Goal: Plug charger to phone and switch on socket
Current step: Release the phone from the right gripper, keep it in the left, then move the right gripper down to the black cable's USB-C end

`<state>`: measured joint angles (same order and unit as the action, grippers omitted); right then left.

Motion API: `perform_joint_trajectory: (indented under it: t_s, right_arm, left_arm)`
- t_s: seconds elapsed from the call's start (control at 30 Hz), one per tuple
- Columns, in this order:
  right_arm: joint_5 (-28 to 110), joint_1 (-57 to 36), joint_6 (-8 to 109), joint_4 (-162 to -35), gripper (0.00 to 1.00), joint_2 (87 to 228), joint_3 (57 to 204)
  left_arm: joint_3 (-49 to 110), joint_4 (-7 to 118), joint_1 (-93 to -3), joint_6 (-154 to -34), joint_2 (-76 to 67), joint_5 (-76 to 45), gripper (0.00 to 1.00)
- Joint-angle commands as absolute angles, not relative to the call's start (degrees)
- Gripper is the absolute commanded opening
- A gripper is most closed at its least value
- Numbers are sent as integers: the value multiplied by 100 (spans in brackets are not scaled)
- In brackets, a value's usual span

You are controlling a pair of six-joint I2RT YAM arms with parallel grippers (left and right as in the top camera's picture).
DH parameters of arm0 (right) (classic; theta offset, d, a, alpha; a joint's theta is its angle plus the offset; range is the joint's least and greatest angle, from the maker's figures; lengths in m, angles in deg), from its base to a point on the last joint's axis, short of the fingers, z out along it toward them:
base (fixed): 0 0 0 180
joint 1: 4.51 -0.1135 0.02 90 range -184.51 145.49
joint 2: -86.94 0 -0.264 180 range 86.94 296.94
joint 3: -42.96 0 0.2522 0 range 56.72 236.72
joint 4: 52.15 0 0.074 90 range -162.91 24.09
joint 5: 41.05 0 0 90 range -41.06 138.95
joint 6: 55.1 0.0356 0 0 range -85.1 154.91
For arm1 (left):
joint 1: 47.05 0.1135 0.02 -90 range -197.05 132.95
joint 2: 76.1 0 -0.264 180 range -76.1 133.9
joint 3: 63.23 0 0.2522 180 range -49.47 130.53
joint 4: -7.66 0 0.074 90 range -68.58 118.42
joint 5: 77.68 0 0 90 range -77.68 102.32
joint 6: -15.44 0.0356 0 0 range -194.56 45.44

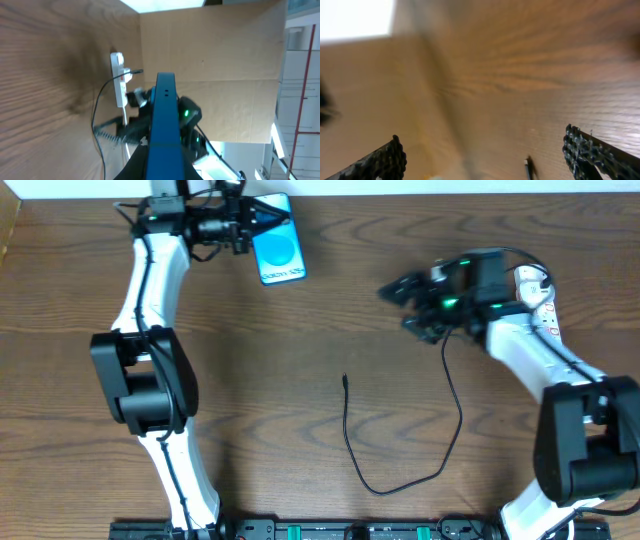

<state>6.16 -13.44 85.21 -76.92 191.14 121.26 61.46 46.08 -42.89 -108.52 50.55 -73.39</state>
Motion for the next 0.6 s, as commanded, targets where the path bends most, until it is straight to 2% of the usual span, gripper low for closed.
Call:
perform_joint_trajectory:
  t_s: [0.0, 0.17, 0.57]
  right_arm:
    - [2100, -2247, 7762, -8048, 99, 19088, 12187]
    - [3639, -3182, 7767, -8807, 99, 19088, 12187]
    - [4703, -4166, 7767, -9827, 98, 19110, 12185]
  left_arm:
    - [6203, 4674, -4039, -10607, 4885, -7782, 8]
    - [6192, 4794, -3917, -10605, 4882, -7780, 7]
    - [6175, 4794, -3871, -10498, 4885, -7780, 7]
